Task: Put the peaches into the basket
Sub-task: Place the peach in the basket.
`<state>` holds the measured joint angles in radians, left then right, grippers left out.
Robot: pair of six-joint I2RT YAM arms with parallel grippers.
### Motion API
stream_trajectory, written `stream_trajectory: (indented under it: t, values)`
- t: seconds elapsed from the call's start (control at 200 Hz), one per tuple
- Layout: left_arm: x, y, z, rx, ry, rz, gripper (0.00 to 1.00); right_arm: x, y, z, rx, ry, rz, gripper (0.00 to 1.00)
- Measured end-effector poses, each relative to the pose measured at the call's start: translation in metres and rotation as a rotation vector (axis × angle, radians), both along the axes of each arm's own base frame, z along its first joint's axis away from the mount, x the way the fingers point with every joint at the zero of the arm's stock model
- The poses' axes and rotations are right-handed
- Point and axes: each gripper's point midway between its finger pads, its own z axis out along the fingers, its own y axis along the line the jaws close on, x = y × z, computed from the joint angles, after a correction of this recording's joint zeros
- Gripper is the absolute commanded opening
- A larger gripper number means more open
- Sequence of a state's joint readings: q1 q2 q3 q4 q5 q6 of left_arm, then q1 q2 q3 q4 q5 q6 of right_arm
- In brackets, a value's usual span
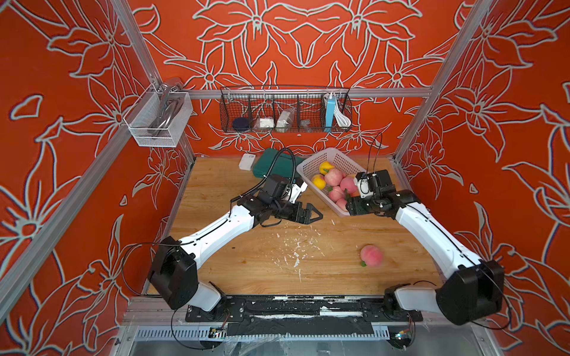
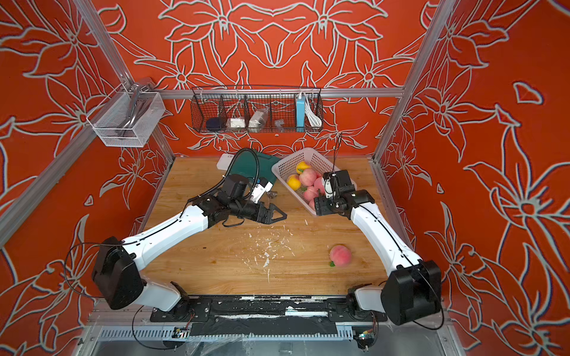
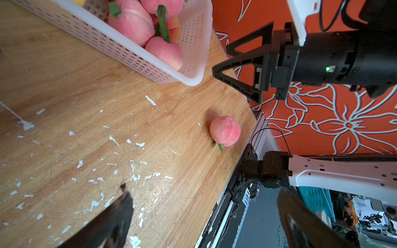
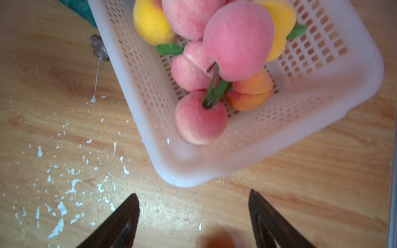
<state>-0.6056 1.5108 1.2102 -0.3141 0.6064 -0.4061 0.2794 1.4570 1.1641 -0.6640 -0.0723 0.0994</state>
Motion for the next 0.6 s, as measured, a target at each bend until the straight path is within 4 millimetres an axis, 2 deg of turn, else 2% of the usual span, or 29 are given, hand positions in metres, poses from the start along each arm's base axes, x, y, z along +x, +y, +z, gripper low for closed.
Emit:
stream_trajectory:
  t: [0.125,0.22,0.445,0.6]
  values:
    - [-0.003,0.003,0.003,-0.001,-0.015,0.002,0.99,-0.012,-0.001,0.020,0.037,-0.030,-0.014,0.82]
    - [-0.008,0.007,0.001,0.001,-0.011,0.003,0.99,-0.028,-0.004,0.026,0.061,-0.035,-0.034,0.82]
    - [-0.023,0.016,-0.009,0.003,0.004,0.005,0.99,-0.074,-0.015,0.008,0.091,0.044,-0.102,0.84]
    - [-0.034,0.018,-0.014,-0.002,0.009,-0.001,0.99,-0.098,-0.020,0.001,0.117,0.077,-0.154,0.85]
